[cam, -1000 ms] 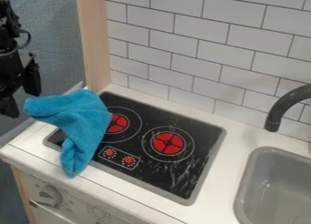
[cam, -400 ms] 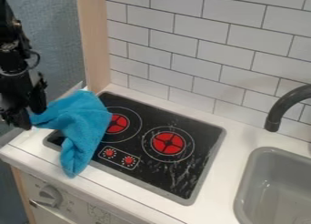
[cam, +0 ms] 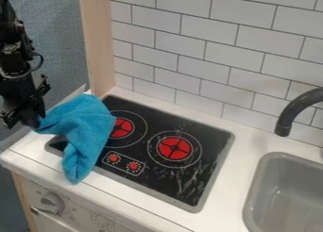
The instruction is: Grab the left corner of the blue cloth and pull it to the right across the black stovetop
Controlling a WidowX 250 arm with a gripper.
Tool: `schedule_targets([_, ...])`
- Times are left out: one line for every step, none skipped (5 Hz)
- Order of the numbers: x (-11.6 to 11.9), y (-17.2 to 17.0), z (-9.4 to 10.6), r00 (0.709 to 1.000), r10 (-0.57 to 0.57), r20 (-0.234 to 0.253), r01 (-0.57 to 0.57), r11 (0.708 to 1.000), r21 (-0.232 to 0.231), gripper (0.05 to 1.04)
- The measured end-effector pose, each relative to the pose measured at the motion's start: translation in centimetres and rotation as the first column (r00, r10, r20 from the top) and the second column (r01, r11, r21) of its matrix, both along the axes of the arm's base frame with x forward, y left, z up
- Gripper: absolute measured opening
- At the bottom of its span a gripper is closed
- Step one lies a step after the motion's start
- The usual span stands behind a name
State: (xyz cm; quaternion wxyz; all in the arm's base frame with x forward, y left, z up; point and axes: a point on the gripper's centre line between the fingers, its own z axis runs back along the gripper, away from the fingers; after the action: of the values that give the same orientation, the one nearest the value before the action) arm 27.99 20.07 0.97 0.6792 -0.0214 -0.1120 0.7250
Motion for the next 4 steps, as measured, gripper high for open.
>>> schedule_targets([-0.1, -0.3, 0.0, 1.0, 0.001, -0.005, -0.001, 1.0, -0.019, 0.049])
schedule_targets([0.0, -1.0, 0.4, 1.0, 0.012, -0.022, -0.013, 0.996, -0.086, 0.049])
schedule_targets([0.6, -1.5, 2.2, 0.999, 0.037, 0.033, -0.033, 0.994, -0.108, 0.049])
schedule_targets([1.7, -3.8, 2.8, 0.999, -0.005, 0.052, 0.013, 0.989, -0.145, 0.049])
